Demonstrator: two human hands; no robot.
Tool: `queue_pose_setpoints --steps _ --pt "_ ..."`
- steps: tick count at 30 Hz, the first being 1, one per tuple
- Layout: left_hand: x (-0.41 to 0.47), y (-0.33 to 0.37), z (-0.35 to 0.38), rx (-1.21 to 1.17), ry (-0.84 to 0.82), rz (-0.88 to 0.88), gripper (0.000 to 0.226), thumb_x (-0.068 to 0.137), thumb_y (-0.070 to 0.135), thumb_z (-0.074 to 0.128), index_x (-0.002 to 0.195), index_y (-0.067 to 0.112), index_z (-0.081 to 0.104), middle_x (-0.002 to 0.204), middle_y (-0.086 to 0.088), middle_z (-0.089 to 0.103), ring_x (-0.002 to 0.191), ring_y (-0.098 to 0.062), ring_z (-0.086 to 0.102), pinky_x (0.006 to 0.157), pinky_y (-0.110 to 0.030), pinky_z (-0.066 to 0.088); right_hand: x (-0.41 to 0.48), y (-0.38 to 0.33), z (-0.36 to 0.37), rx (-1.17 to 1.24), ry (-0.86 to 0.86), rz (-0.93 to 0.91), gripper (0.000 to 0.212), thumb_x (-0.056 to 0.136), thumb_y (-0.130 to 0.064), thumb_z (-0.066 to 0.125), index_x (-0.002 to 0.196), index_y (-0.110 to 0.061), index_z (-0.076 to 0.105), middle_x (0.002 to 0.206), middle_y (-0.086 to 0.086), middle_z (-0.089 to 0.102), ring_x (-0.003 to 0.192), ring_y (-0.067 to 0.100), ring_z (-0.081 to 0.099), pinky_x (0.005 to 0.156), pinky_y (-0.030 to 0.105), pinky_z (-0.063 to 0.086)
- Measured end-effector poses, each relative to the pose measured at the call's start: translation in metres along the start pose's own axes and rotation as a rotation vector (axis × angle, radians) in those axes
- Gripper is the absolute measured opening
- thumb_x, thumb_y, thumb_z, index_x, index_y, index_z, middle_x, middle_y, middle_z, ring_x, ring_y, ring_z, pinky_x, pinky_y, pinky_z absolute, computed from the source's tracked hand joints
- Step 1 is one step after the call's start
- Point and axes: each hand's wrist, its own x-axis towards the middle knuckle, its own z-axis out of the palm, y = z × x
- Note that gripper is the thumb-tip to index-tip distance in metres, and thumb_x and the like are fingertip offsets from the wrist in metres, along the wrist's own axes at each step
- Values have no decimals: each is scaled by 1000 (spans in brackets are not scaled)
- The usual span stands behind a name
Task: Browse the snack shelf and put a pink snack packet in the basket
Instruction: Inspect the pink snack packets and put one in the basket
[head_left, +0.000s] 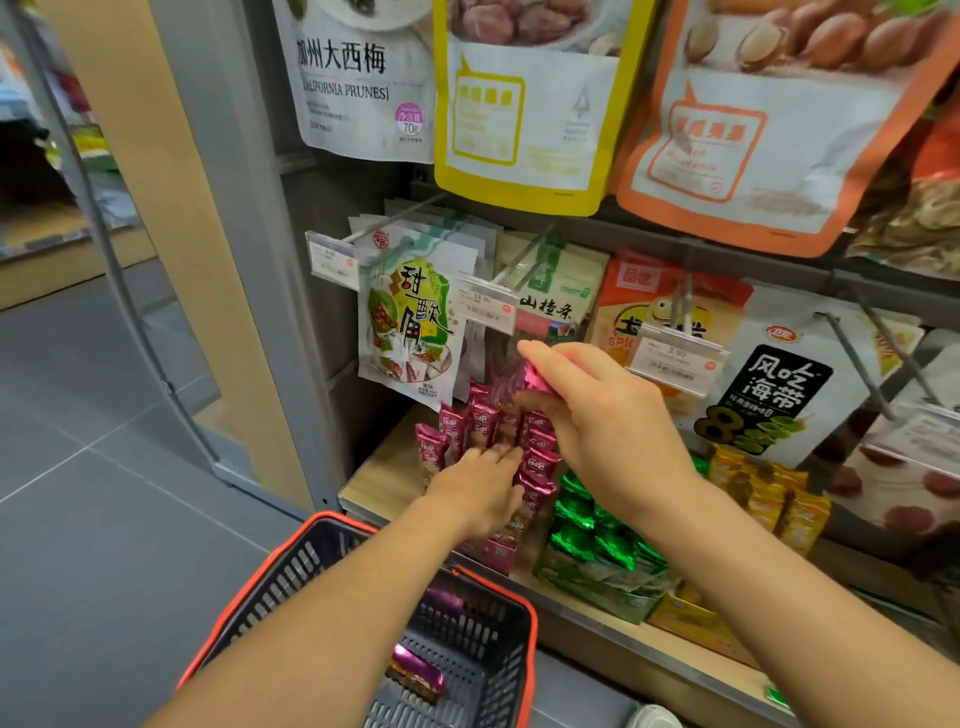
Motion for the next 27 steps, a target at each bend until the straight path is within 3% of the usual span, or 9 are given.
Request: queue_pose_setpoints --steps 3,5,8,11,15,19,23,25,27 --pt "-2 -5 -3 -25 18 34 68 97 50 44 152 15 25 157 -6 26 141 -28 27 114 -44 30 12 17 29 13 -59 126 48 91 -3 57 138 -13 51 120 11 64 104 34 62 85 46 53" --pt "-7 -7 -4 -32 -3 64 77 90 52 57 150 15 29 154 -6 29 139 -27 32 112 -41 34 17 27 46 15 -96 227 47 92 -8 57 136 -19 44 114 8 65 98 32 64 81 43 54" --pt "-9 -13 2 -46 2 102 80 82 26 71 150 16 30 151 -3 31 136 -25 36 111 -37 36 24 42 77 -1 -176 376 38 93 -21 62 121 -22 36 94 1 63 82 28 64 65 37 51" --pt "-8 -17 7 -149 99 108 71 81 -1 59 147 17 39 150 0 35 137 -22 37 113 -36 34 29 54 105 -8 -259 504 31 92 -32 62 114 -24 42 86 -1 61 74 23 59 63 35 50" --pt "-4 -15 10 -238 193 93 65 80 -8 55 140 18 49 145 1 40 131 -22 43 111 -36 37 27 69 133 -39 -359 467 19 90 -31 65 106 -21 61 100 2 65 95 23 62 79 38 52" --pt "2 -13 12 -355 263 6 80 73 -10 59 141 22 32 150 2 21 129 -28 44 105 -42 42 16 85 151 -156 -591 379 17 92 -36 59 102 -27 70 109 1 62 117 23 48 97 46 41" --pt "11 -11 10 -233 184 -19 102 74 -3 60 154 19 0 162 -2 4 145 -25 19 116 -41 29 28 95 153 -115 -769 353 21 93 -37 50 84 -27 67 99 -2 61 114 20 42 97 51 28" --pt "14 -13 8 -205 121 -42 100 76 1 59 154 16 -1 162 -5 11 146 -25 18 117 -40 28 34 97 155 -28 -755 403 26 92 -36 49 79 -25 69 88 -6 64 103 17 51 98 49 28" --pt "14 -16 7 -164 87 -41 95 77 3 59 154 14 6 161 -5 13 145 -26 19 117 -39 27 35 102 159 67 -609 494 20 91 -35 53 92 -30 72 99 -9 69 105 17 57 105 46 33"
